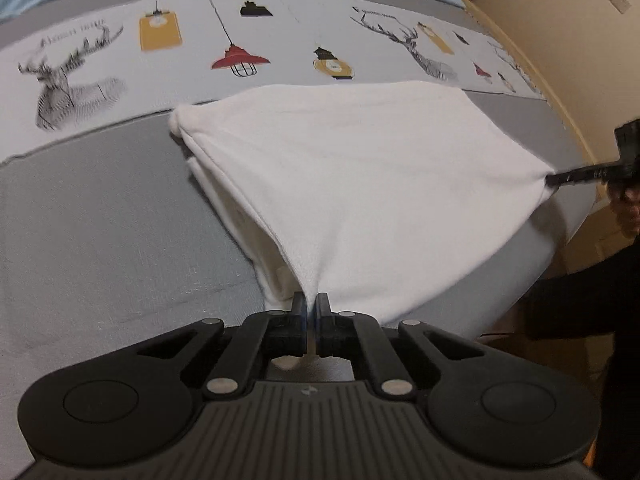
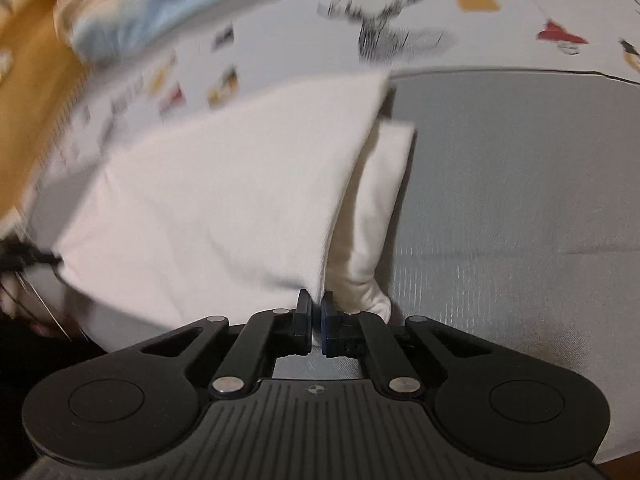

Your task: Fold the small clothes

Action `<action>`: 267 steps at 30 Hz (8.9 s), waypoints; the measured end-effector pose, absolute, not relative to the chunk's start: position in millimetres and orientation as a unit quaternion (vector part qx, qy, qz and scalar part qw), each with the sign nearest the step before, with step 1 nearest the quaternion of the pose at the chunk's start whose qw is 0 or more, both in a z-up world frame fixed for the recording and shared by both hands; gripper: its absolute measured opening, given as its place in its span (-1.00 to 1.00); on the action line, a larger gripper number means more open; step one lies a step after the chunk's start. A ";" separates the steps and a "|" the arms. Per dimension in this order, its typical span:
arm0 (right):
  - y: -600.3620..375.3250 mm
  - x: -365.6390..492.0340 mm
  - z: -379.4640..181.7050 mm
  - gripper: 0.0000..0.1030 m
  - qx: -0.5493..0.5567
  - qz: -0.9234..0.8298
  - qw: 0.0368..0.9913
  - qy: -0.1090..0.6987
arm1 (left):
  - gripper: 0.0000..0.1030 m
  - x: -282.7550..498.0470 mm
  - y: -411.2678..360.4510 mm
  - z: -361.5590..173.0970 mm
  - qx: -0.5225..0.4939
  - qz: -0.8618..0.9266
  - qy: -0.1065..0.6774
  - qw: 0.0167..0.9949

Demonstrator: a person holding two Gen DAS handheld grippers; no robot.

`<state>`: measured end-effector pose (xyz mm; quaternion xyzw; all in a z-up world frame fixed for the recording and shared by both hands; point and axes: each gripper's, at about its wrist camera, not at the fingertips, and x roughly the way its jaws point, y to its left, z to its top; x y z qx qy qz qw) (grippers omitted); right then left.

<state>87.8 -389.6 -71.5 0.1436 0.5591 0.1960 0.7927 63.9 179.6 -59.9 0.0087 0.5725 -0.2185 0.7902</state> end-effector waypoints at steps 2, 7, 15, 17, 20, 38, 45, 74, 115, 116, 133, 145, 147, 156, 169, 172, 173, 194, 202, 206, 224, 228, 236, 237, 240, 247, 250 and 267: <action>-390.4 84.3 -83.6 -0.93 0.115 0.183 0.780 0.587 | -0.93 59.2 170.0 -83.8 0.066 -0.212 0.613 0.758; -365.6 74.4 -113.1 -0.89 0.019 0.172 0.744 0.646 | -0.84 52.6 158.0 -99.7 0.122 -0.211 0.635 0.733; -371.8 72.6 -76.6 -0.74 0.043 0.190 0.795 0.575 | -0.83 57.2 152.8 -66.9 0.079 -0.244 0.568 0.782; -368.8 74.8 -74.3 -0.74 0.050 0.209 0.795 0.567 | -0.83 57.3 143.8 -72.2 0.091 -0.262 0.572 0.772; -362.7 75.8 -78.2 -0.74 0.037 0.218 0.793 0.568 | -0.83 54.6 133.5 -91.6 0.131 -0.269 0.594 0.747; -338.9 97.2 -98.3 -0.72 -0.013 0.163 0.803 0.573 | -0.83 94.8 130.2 -108.8 0.156 -0.166 0.609 0.760; -351.4 103.4 -73.7 -0.71 0.044 0.151 0.838 0.522 | -0.82 111.6 138.6 -67.3 0.069 -0.160 0.542 0.822; -312.3 177.4 -125.5 -0.41 -0.035 0.039 0.830 0.555 | -0.74 199.1 127.6 -118.4 0.034 -0.030 0.597 0.801; 15.9 -51.0 -66.8 -0.86 -0.208 0.371 0.851 0.309 | -0.27 -13.0 226.2 58.8 -0.041 -0.006 0.350 0.936; 21.4 -53.9 -69.5 -0.83 -0.217 0.378 0.846 0.307 | -0.27 -13.5 228.7 59.1 -0.044 -0.005 0.350 0.936; 66.9 -64.4 -111.7 -0.32 -0.314 0.417 0.800 0.296 | -0.27 -5.2 236.3 56.4 -0.061 0.000 0.371 0.927; 8.2 -41.6 -47.8 -0.92 -0.133 0.404 0.857 0.291 | 0.05 53.4 226.7 5.4 -0.190 -0.034 0.456 0.869; -9.2 -41.0 -35.0 -0.93 -0.108 0.400 0.866 0.279 | 0.24 70.9 222.0 -13.2 -0.226 -0.049 0.489 0.841; -70.0 -39.9 -12.2 -0.93 -0.041 0.388 0.880 0.269 | 0.43 135.6 188.9 -89.5 -0.308 -0.075 0.586 0.745; -49.9 -35.1 -0.5 -0.93 -0.019 0.411 0.869 0.276 | -0.72 153.4 193.4 -77.2 -0.281 -0.077 0.553 0.781; -32.1 -38.4 10.1 -0.93 -0.011 0.429 0.866 0.257 | -0.73 139.1 223.4 -49.7 -0.301 -0.050 0.517 0.800; -27.5 -38.5 13.7 -0.93 -0.004 0.433 0.865 0.252 | -0.73 133.8 233.1 -40.7 -0.300 -0.038 0.505 0.808; -150.4 -53.0 12.1 -0.94 0.081 0.255 0.921 0.281 | -0.72 162.8 64.9 13.4 -0.219 -0.169 0.465 0.841; -242.3 -52.0 -31.9 -0.90 0.146 0.077 0.910 0.381 | -0.16 152.4 -10.0 14.8 -0.176 -0.233 0.438 0.850; -271.5 -35.6 -66.9 -0.81 0.241 0.082 0.855 0.452 | -0.19 147.6 6.3 4.9 -0.171 -0.215 0.461 0.844; -290.9 -11.8 -97.0 -0.83 0.320 0.018 0.793 0.518 | -0.22 90.1 9.9 -40.6 0.005 -0.313 0.544 0.778; -291.8 -7.8 -96.6 -0.63 0.295 -0.001 0.790 0.537 | -0.38 79.7 -9.8 -83.6 0.108 -0.297 0.584 0.748; -317.0 37.4 -19.1 -0.46 0.215 0.045 0.880 0.421 | -0.45 92.3 17.9 -61.6 0.056 -0.295 0.559 0.773; -319.4 53.2 -18.1 -0.45 0.219 0.067 0.877 0.423 | -0.45 95.1 24.0 -59.4 0.045 -0.288 0.558 0.777; -318.1 97.3 -26.9 -0.44 0.239 0.121 0.857 0.439 | -0.45 99.0 39.1 -55.2 0.035 -0.265 0.551 0.790; -290.1 154.7 -95.8 -0.30 0.257 0.094 0.816 0.509 | -0.45 100.3 48.4 -46.0 0.023 -0.246 0.543 0.803; -275.6 159.0 -112.3 -0.31 0.257 0.081 0.807 0.526 | -0.45 100.9 54.1 -43.8 0.021 -0.240 0.543 0.805; -299.1 156.3 -79.4 -0.79 0.178 -0.005 0.872 0.456 | -0.45 132.2 35.6 -51.2 -0.005 -0.215 0.540 0.814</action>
